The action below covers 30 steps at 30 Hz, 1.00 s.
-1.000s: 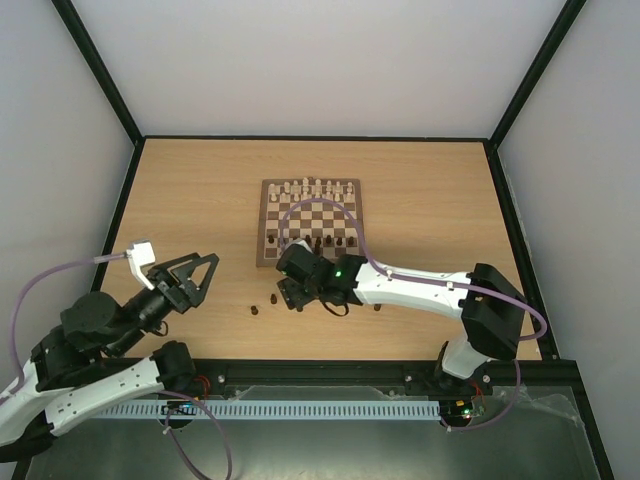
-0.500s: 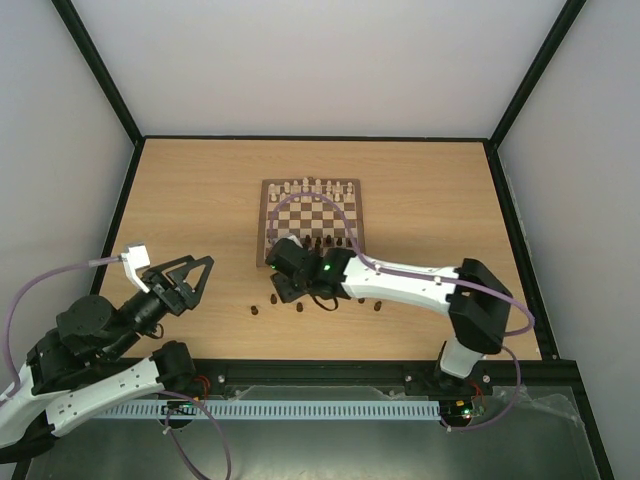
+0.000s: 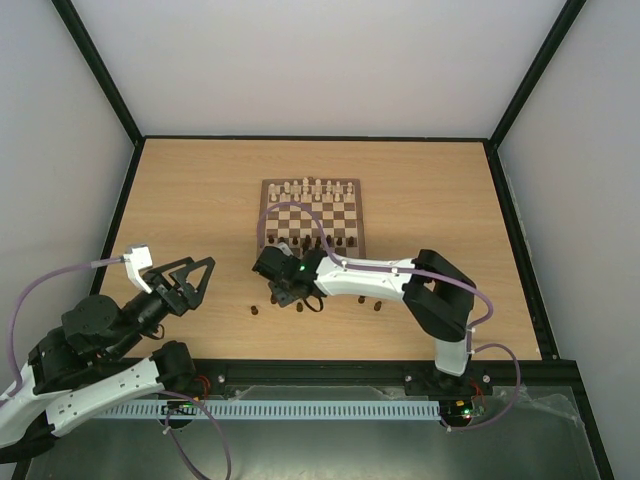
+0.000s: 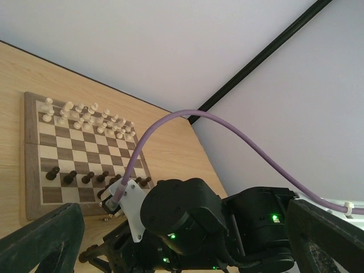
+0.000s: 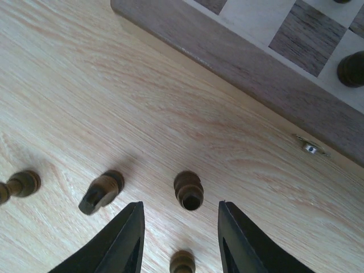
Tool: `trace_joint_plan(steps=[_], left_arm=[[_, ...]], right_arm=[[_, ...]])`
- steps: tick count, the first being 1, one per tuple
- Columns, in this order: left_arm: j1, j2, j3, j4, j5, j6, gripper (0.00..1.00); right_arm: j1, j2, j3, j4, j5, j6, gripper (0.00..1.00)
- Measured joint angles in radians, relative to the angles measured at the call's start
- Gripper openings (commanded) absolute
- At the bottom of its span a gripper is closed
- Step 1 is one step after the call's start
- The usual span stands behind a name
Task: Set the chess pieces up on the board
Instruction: Pick up the chess piece at the center of the board.
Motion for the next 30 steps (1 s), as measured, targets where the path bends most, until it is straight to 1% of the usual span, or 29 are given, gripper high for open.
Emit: trace_joint_plan(steps=[8,17,20,23,30], left_arm=[[0.0,0.0,0.0,-0.013,-0.001,0.0,0.99],[0.0,-0.001,0.0,-0.025,-0.007,0.0,0.99],[0.0,-0.001,0.0,-0.027,-0.008,0.0,0.99],[0.0,-0.001,0.0,-0.027,-0.008,0.0,1.0],[0.0,-0.001,-0.002,-0.028,-0.008,0.0,0.99]], right_arm=[[0.0,0.04,0.029,-0.006,0.015,0.004,0.32],[-0.006,0.064,0.032,-0.011,0.022,0.011,0.22],[-0.012,0.07,0.032,-0.011,0.02,0.011,0.14],[-0.018,0.07,0.032,-0.01,0.017,0.013,0.09],[-0.02,0.045,0.024,-0.021,0.023,0.01,0.09]])
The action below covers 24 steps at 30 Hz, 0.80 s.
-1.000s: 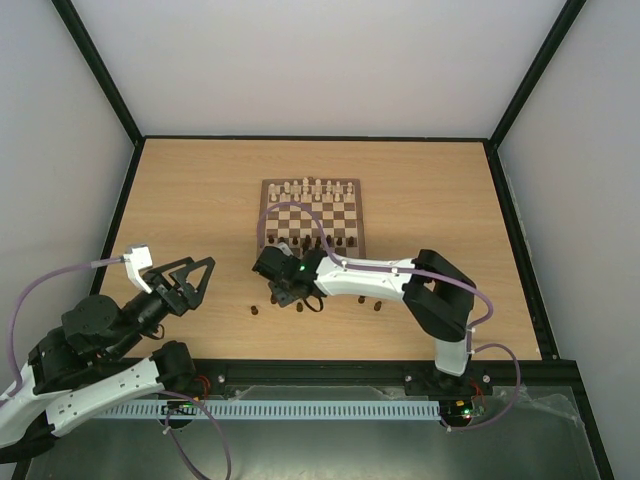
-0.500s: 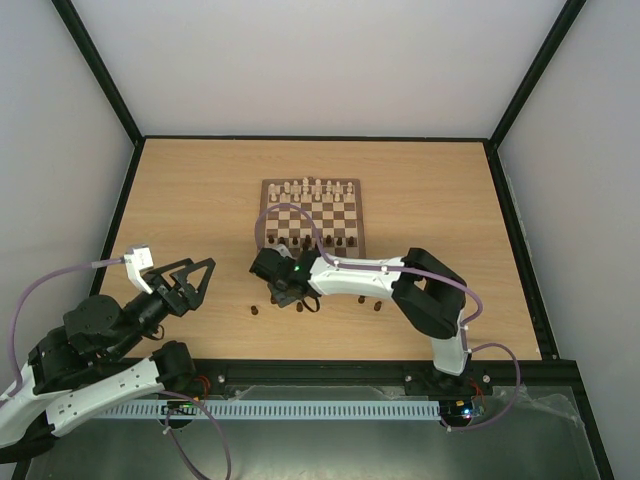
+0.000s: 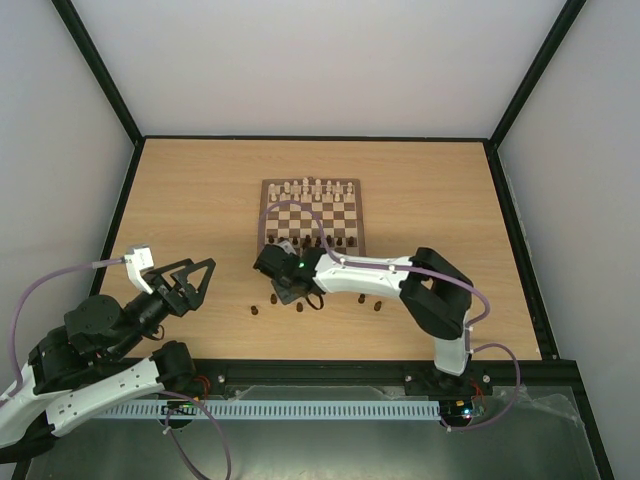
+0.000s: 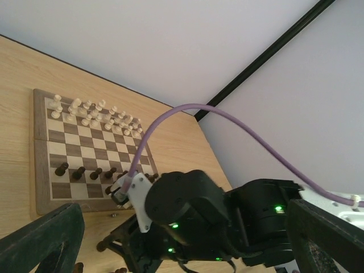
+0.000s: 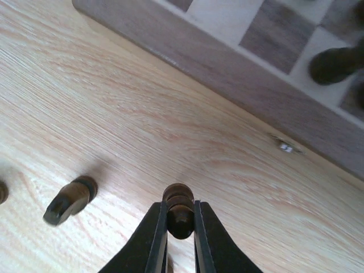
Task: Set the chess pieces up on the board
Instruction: Pick up the chess piece at the center of the board, then place the chess piece on the chessboard.
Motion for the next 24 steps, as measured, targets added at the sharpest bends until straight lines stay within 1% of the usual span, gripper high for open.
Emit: trace_joint_plan(steps=[6,11,18,24], left_arm=[[0.0,0.0,-0.01,0.001,0.0,0.0,0.99],[0.0,0.012,-0.025,0.003,0.0,0.0,1.0],[0.0,0.044,-0.043,0.016,0.0,0.0,0.99],[0.0,0.12,-0.045,0.019,-0.003,-0.001,0.99]], right_arm=[[-0.023,-0.137,-0.02,-0.058,0.022,-0.01,0.09],[-0.105,-0.229,-0.053,-0.07,0.029,-0.022,0.09],[-0.222,-0.232,-0.098,-0.086,0.031,-0.025,0.1],[-0.277,-0.218,-0.097,-0.084,0.021,-0.03,0.1]])
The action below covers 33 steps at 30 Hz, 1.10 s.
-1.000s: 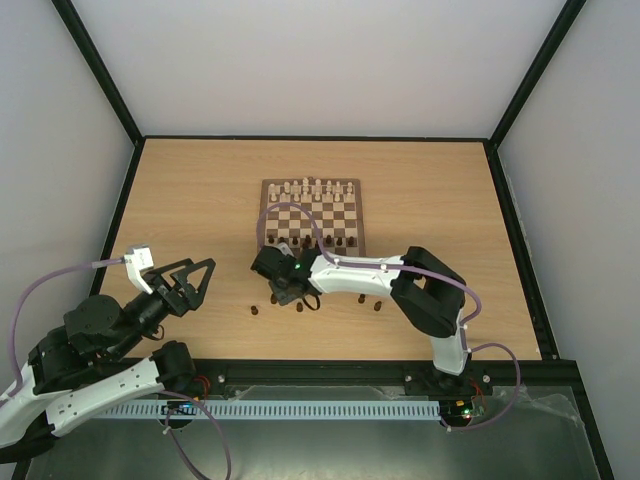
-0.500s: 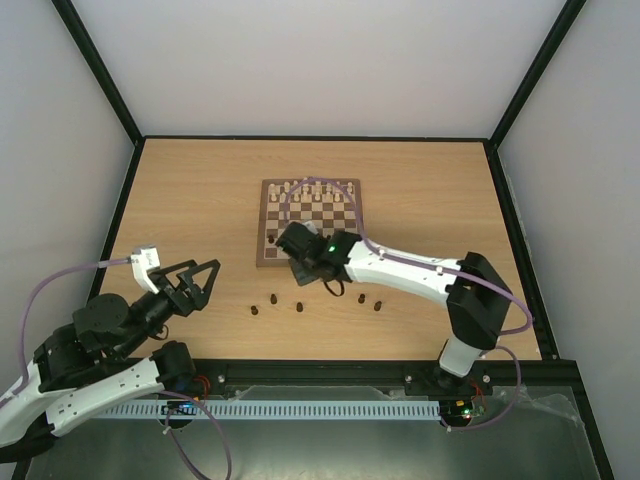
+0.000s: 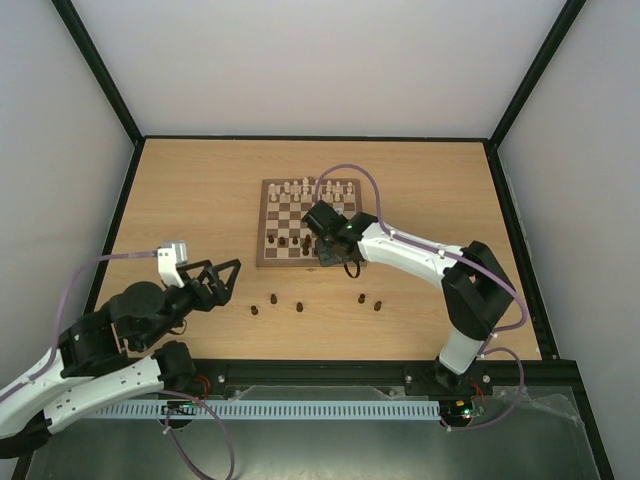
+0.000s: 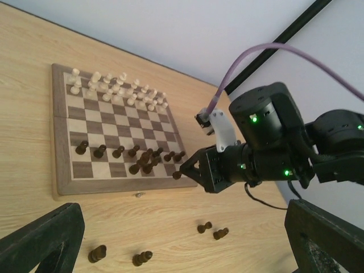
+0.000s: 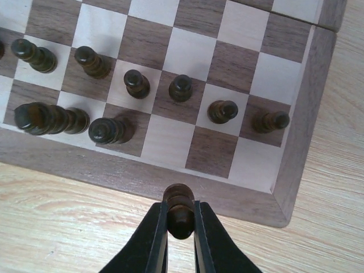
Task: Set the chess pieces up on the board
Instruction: Place the chess piece on the chessboard.
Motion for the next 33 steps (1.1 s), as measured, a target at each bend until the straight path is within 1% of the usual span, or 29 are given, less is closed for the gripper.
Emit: trace_joint_plan(steps=[7,20,22,24,26,33], left_arm=[[0.0,0.092,-0.027,0.005,0.001,-0.011,1.0],[0.0,0.145,-0.112,0.034,0.011,-0.045,0.99],[0.0,0.147,-0.132,0.044,0.016,-0.053,1.0],[0.0,0.152,-0.153,0.056,0.024,-0.062,0.99],[0.0,0.163,-0.165,0.063,0.029,-0.07,1.0],[0.0,0.214,-0.206,0.101,0.042,-0.097,1.0]], right_arm=[[-0.017,0.081,0.035,0.004,-0.013,-0.015,0.11],[-0.044,0.135,0.097,0.016,-0.031,-0.035,0.14],[-0.045,0.142,0.105,0.022,-0.033,-0.037,0.16],[-0.047,0.15,0.111,0.025,-0.036,-0.039,0.21],[-0.047,0.157,0.112,0.029,-0.039,-0.04,0.29],[-0.049,0.164,0.112,0.032,-0.045,-0.044,0.34]])
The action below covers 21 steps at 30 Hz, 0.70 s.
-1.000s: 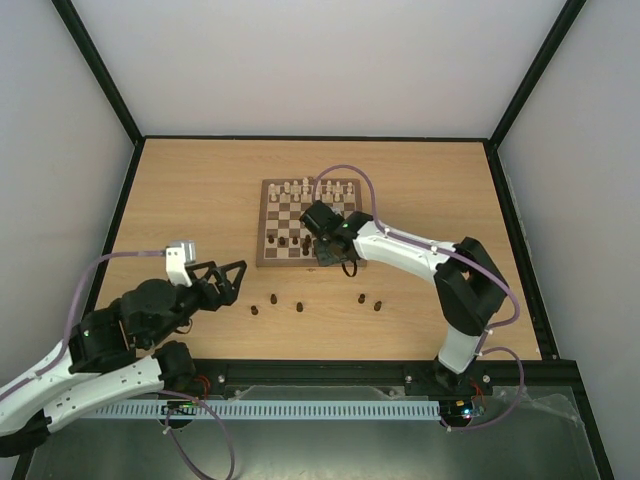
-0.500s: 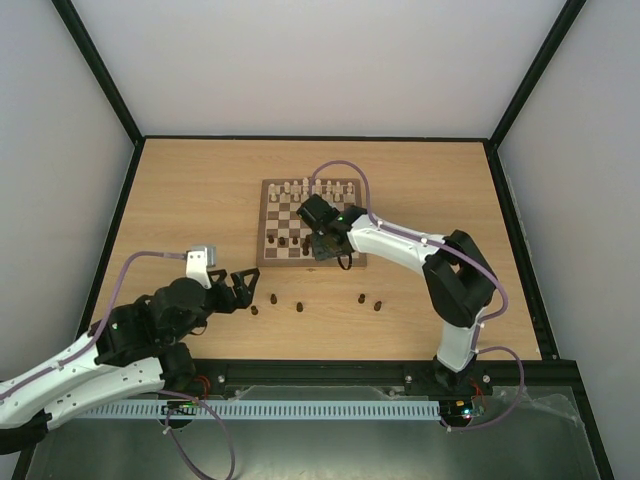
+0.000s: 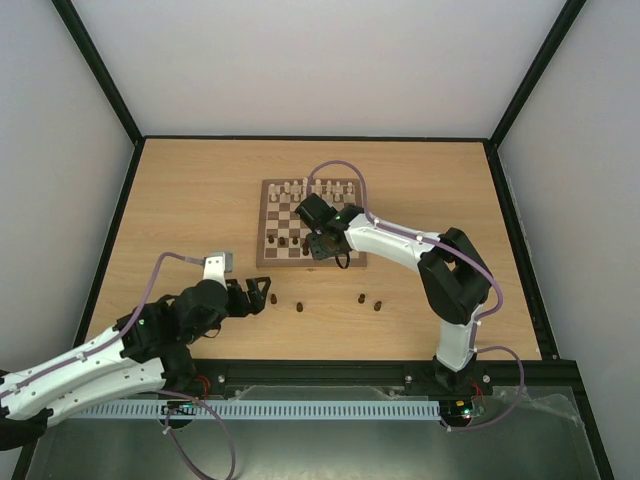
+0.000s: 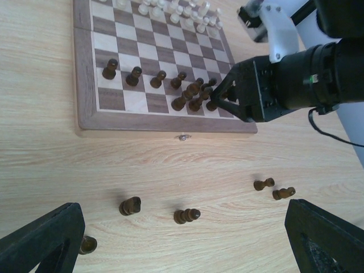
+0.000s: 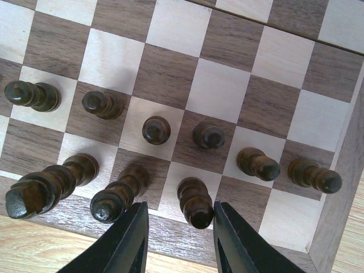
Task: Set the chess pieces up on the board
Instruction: Place the chess piece on the chessboard, then pick up the chess piece at the center of the board.
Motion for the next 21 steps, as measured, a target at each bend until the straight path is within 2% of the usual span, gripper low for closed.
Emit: trace_joint_plan(steps=[6,14,19,21], left_arm=[[0.0,0.064,-0.019,0.031,0.017,-0.011,1.0],[-0.027,0.155,-0.022,0.076,0.018,-0.015,0.99],[-0.07,0.229,-0.022,0.116,0.012,-0.023,0.95],[-0.098,0.275,-0.021,0.132,0.004,-0.031,0.9]], right_arm=[[0.0,-0.016,-0.007,0.0,-0.002,0.001,0.38],[0.0,-0.143,-0.035,-0.001,-0.002,0.003,0.39],[0.0,-0.2,-0.066,-0.001,-0.002,0.004,0.4],[0.0,-0.225,-0.086,-0.002,-0.002,0.005,0.4]])
